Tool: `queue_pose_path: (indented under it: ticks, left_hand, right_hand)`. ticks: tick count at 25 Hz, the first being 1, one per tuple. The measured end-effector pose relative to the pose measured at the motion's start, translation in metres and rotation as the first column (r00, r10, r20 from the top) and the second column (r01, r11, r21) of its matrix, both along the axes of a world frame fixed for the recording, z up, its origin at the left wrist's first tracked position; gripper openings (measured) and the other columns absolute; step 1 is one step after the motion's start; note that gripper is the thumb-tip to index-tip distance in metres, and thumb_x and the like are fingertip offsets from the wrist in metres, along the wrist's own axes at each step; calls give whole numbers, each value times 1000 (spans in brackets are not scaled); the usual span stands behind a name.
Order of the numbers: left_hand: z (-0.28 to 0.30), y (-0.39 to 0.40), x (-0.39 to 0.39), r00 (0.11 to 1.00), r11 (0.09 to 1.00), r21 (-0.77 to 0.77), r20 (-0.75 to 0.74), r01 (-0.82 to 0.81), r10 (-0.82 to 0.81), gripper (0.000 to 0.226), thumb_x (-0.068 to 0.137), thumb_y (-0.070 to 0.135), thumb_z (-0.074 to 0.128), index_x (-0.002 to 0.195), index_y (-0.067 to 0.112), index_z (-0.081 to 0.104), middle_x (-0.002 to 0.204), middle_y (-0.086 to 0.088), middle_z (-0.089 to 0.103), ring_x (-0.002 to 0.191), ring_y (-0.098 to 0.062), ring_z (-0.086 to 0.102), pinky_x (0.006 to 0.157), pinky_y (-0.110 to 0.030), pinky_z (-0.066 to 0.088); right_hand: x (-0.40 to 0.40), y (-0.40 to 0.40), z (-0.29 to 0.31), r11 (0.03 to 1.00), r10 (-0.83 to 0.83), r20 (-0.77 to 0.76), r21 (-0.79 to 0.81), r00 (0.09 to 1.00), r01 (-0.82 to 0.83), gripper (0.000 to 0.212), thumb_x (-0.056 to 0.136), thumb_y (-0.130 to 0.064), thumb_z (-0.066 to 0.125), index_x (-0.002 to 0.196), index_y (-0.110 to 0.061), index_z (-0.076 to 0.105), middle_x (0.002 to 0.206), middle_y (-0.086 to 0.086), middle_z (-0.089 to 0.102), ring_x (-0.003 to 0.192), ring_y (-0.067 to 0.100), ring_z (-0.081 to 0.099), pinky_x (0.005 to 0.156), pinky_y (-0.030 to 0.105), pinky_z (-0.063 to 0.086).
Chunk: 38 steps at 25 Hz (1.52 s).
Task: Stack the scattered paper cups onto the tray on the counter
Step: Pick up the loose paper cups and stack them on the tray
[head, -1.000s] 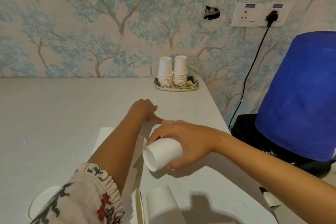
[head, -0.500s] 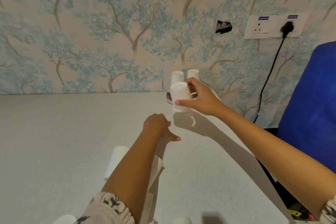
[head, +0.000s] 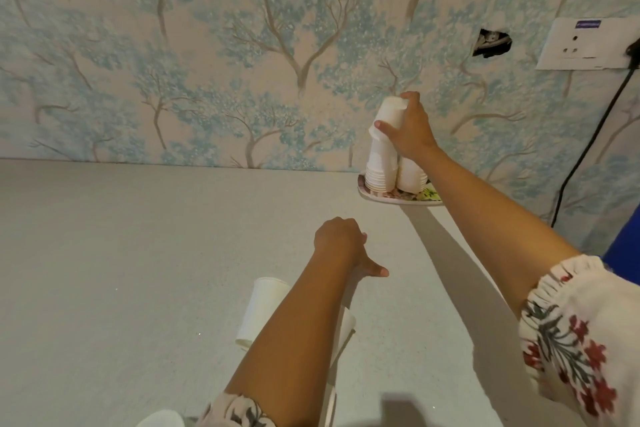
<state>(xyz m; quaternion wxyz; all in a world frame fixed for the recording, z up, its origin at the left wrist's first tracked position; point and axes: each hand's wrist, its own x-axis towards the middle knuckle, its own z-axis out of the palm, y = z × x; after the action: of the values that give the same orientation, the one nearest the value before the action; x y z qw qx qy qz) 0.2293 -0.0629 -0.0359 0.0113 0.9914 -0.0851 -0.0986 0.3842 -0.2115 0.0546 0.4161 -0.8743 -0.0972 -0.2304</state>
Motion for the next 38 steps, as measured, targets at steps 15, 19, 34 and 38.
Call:
queue_pose_path:
  ticks: [15,19,34,38]
  left_hand:
    - [6,0,-8,995,997,33,-76,71,-69,86,80,73,54,145,17,43,131,-10,55,120,-30,50,95,-39,45]
    - [30,11,-19,987,997,-33,-146,67,-71,71,78,68,64,132,22,61,129,-2,62,117,-25,56,99,-41,47]
    - [68,127,-120,932,762,-538,-179,-360,314,86,75,61,71,145,20,41,154,-8,36,134,-33,43,104,-48,43]
    - [63,120,-142,861,642,-575,-313,-508,401,116,69,59,78,154,17,12,156,-16,29,133,-39,43,99,-53,47]
  right_hand:
    - [-49,-21,-15,989,-23,64,-147,998,32,49,93,-34,64,129,-5,49,127,14,53,123,29,44,94,30,36]
    - [-103,-33,-16,990,51,58,-137,997,-43,41,92,-30,66,123,-5,54,124,11,58,118,25,52,94,30,40]
    - [-279,33,-30,694,532,-323,-363,783,-622,46,88,-47,67,128,-28,54,131,-9,55,120,10,45,101,30,40]
    - [-285,53,-49,848,279,-641,-184,715,-497,67,89,-54,62,140,-17,40,139,7,51,122,25,52,98,36,45]
